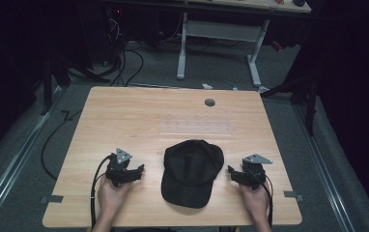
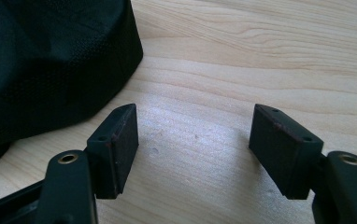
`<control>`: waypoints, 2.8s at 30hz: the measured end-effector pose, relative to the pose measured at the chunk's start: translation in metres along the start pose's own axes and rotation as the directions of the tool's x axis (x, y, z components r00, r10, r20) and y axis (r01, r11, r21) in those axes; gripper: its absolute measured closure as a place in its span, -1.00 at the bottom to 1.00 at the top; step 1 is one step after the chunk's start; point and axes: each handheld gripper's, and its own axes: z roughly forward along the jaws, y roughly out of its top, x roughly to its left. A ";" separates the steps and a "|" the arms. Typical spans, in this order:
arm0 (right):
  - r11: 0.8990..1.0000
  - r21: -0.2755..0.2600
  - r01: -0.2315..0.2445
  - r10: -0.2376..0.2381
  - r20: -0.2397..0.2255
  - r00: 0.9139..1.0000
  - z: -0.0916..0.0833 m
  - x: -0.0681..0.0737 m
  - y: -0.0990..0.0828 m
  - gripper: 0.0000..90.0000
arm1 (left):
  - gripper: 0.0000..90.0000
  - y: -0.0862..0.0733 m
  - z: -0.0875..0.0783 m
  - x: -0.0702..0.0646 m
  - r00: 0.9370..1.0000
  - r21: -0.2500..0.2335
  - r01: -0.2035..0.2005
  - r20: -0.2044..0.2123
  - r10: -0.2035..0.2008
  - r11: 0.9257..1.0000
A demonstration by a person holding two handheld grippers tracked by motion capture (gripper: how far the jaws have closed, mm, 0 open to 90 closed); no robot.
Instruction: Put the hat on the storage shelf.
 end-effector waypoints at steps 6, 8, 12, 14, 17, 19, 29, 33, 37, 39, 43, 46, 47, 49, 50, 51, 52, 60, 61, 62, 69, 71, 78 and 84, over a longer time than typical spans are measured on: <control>1.000 0.000 0.001 -0.001 0.000 1.000 0.000 0.000 0.000 -0.27 | -0.40 0.000 0.000 0.000 1.000 0.000 -0.001 -0.001 0.001 1.000; 1.000 0.000 0.000 0.000 0.000 1.000 0.000 0.000 0.000 -0.27 | -0.40 0.000 0.000 0.000 1.000 0.000 -0.001 -0.001 0.001 1.000; 1.000 0.000 0.000 0.000 0.000 1.000 0.000 0.000 0.000 -0.27 | -0.40 0.000 0.000 0.000 1.000 -0.001 -0.002 -0.003 0.002 1.000; 1.000 0.000 -0.001 0.001 0.000 1.000 0.000 0.000 0.000 -0.27 | -0.40 0.000 0.000 0.000 1.000 -0.001 -0.001 -0.003 0.001 1.000; 1.000 0.000 -0.001 0.001 0.000 1.000 0.000 0.000 0.000 -0.27 | -0.40 0.000 0.000 0.000 1.000 0.000 -0.002 -0.003 0.002 1.000; 1.000 0.000 -0.003 0.003 0.003 1.000 0.000 0.000 0.000 -0.27 | -0.40 0.000 0.000 0.000 1.000 -0.001 -0.002 -0.003 0.002 1.000; 1.000 -0.001 -0.006 0.006 0.007 1.000 0.000 0.001 0.000 -0.26 | -0.40 0.000 0.000 0.000 1.000 -0.001 -0.001 -0.003 0.001 1.000; 1.000 -0.001 -0.008 0.008 0.007 1.000 0.000 0.001 0.000 -0.23 | -0.40 0.000 0.000 0.000 1.000 0.000 0.001 -0.001 -0.001 1.000; 1.000 -0.004 -0.018 0.018 0.018 1.000 0.000 0.000 0.000 -0.16 | -0.40 0.000 0.000 0.000 1.000 -0.001 0.000 -0.002 0.000 1.000; 1.000 -0.008 -0.027 0.027 0.022 0.999 -0.001 0.000 0.000 -0.16 | -0.40 0.000 0.000 0.000 1.000 0.000 0.000 -0.001 0.000 1.000; 0.999 -0.015 -0.037 0.037 0.021 0.999 -0.003 -0.001 -0.001 -0.15 | -0.40 0.000 0.000 0.000 1.000 0.001 0.000 -0.001 0.000 1.000; 0.999 -0.022 -0.036 0.036 0.014 0.999 -0.006 -0.002 -0.001 -0.14 | -0.40 0.000 0.000 0.000 1.000 -0.001 0.000 -0.002 0.000 1.000; 0.999 -0.022 -0.039 0.039 0.011 0.999 -0.007 -0.001 -0.001 -0.14 | -0.40 0.000 0.000 0.000 1.000 -0.001 0.000 -0.002 0.000 1.000; 0.999 -0.030 -0.042 0.042 0.008 0.999 -0.010 -0.001 -0.001 -0.14 | -0.40 0.000 0.000 0.000 1.000 -0.001 0.000 -0.002 0.000 1.000; 0.999 -0.032 -0.036 0.037 0.011 0.999 -0.011 -0.001 -0.002 -0.14 | -0.40 0.000 0.000 0.000 1.000 0.000 0.000 -0.001 0.000 1.000; 0.999 -0.033 -0.031 0.032 0.016 0.999 -0.013 0.000 -0.002 -0.14 | -0.40 0.000 0.000 0.000 1.000 0.000 0.000 -0.001 0.000 1.000; 0.999 -0.034 -0.021 0.022 0.018 1.000 -0.014 0.001 -0.003 -0.14 | -0.40 0.000 0.000 0.000 1.000 0.001 0.000 -0.001 0.000 1.000; 0.997 -0.067 -0.028 0.028 -0.001 1.000 -0.029 0.003 -0.007 -0.13 | -0.40 0.000 0.000 0.000 1.000 -0.001 0.000 -0.002 0.000 1.000; 0.997 -0.077 -0.026 0.025 -0.007 1.000 -0.033 0.004 -0.008 -0.13 | -0.40 0.000 0.000 0.000 1.000 -0.001 0.000 -0.002 0.000 1.000; 0.996 -0.083 -0.022 0.021 -0.008 1.000 -0.036 0.005 -0.008 -0.12 | -0.40 0.000 0.000 0.000 1.000 -0.001 0.000 -0.002 0.000 1.000; 0.991 -0.128 0.023 -0.027 -0.028 0.999 -0.053 0.019 -0.007 -0.08 | -0.40 0.000 0.000 0.000 1.000 -0.001 0.000 -0.002 0.000 1.000; 0.991 -0.133 0.026 -0.032 -0.047 0.998 -0.056 0.023 -0.006 -0.08 | -0.40 0.000 0.000 0.000 1.000 -0.001 0.000 -0.002 0.000 1.000; 0.989 -0.138 0.043 -0.060 -0.123 0.991 -0.056 0.036 0.003 -0.02 | -0.40 0.000 0.000 0.000 1.000 0.000 0.000 -0.001 0.000 1.000; 0.989 -0.140 0.054 -0.075 -0.154 0.985 -0.051 0.044 0.015 -0.02 | -0.40 0.000 0.000 0.000 1.000 0.000 0.001 0.000 -0.001 1.000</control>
